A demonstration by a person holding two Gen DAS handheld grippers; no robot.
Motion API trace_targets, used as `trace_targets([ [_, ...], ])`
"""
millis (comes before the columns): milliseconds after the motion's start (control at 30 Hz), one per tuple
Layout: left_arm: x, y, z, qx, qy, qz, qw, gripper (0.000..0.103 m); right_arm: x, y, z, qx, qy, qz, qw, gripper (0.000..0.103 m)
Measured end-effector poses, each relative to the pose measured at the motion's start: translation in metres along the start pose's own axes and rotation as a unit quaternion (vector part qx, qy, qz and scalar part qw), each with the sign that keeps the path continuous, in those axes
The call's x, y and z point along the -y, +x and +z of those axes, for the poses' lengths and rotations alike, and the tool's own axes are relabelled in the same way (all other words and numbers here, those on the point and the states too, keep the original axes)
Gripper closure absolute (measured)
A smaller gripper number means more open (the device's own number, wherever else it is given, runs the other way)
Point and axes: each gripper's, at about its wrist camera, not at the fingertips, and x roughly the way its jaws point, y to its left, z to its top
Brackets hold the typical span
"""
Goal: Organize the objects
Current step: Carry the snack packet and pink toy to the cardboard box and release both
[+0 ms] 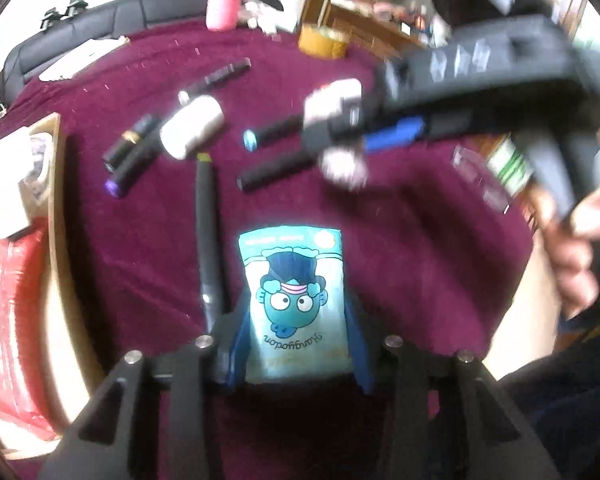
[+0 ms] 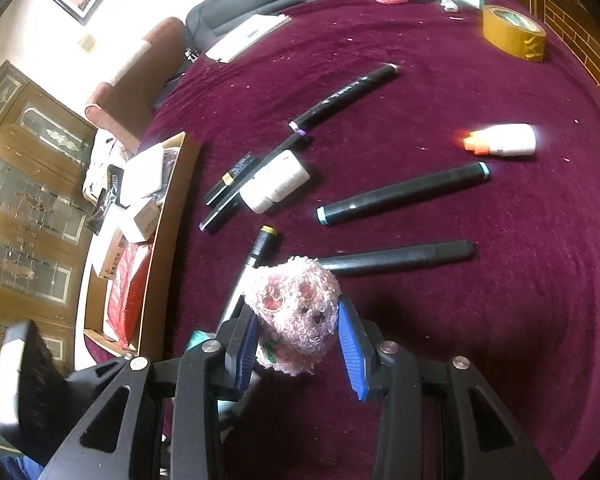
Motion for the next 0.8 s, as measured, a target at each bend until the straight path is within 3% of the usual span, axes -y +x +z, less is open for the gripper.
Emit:
trace_targets([
  [200,-0.020,-0.035,0.006,0.057,-0.043,-0.005,0.9974,0.062,-0.030,0.007,0.001,-0.006,-0.031,0.007,0.999,0.061],
  [500,-0.081,-0.087,-0.011,0.107,-0.106,0.060,0.9867,0.062,-0.098,0.027,0.000,-0.028,-0.105,0.030,0.994,0.060],
  [800,-0.151,-0.134,-0.049,0.127,-0.180,0.140,0.9654,0.061,-0.168,0.051,-0.010,-0.056,-0.185,0.051,0.980,0.060],
])
